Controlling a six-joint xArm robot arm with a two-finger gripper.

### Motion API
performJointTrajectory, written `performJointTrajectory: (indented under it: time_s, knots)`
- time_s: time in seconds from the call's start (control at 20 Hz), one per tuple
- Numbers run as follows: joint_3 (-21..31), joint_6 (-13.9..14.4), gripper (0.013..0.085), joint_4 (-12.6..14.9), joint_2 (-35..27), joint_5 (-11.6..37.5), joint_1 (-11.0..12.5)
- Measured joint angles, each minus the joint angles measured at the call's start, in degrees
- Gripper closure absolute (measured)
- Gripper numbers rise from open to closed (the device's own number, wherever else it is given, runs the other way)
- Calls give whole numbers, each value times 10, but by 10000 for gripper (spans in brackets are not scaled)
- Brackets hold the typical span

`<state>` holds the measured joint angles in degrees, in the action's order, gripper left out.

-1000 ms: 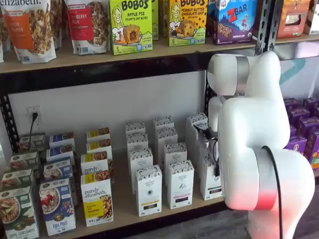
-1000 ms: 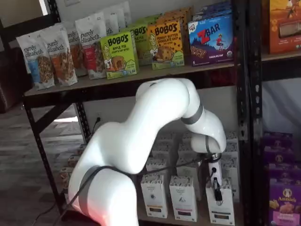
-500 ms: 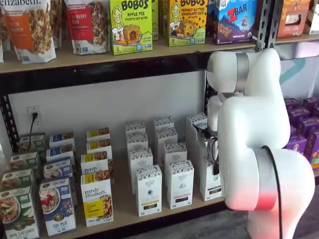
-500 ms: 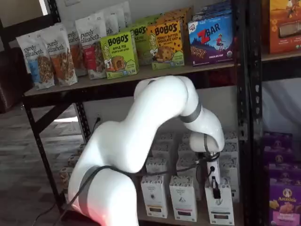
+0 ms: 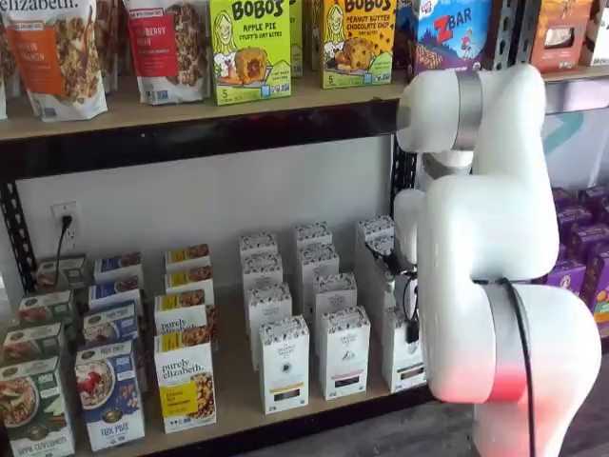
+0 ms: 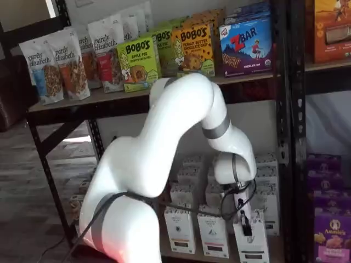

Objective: Pick up the white box with a green strip in the middle, on the bottom shelf, the sixth box from the left

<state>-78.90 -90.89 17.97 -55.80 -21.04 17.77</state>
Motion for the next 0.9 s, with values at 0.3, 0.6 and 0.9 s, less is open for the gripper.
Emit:
performJointTrajectory:
  time_s: [0.3,0.6,0.9]
  knots:
    - [134,28,490,24,85,59,-1]
    - [252,57,490,53,171,109,1]
    - [323,61,490,47,235,127,-9]
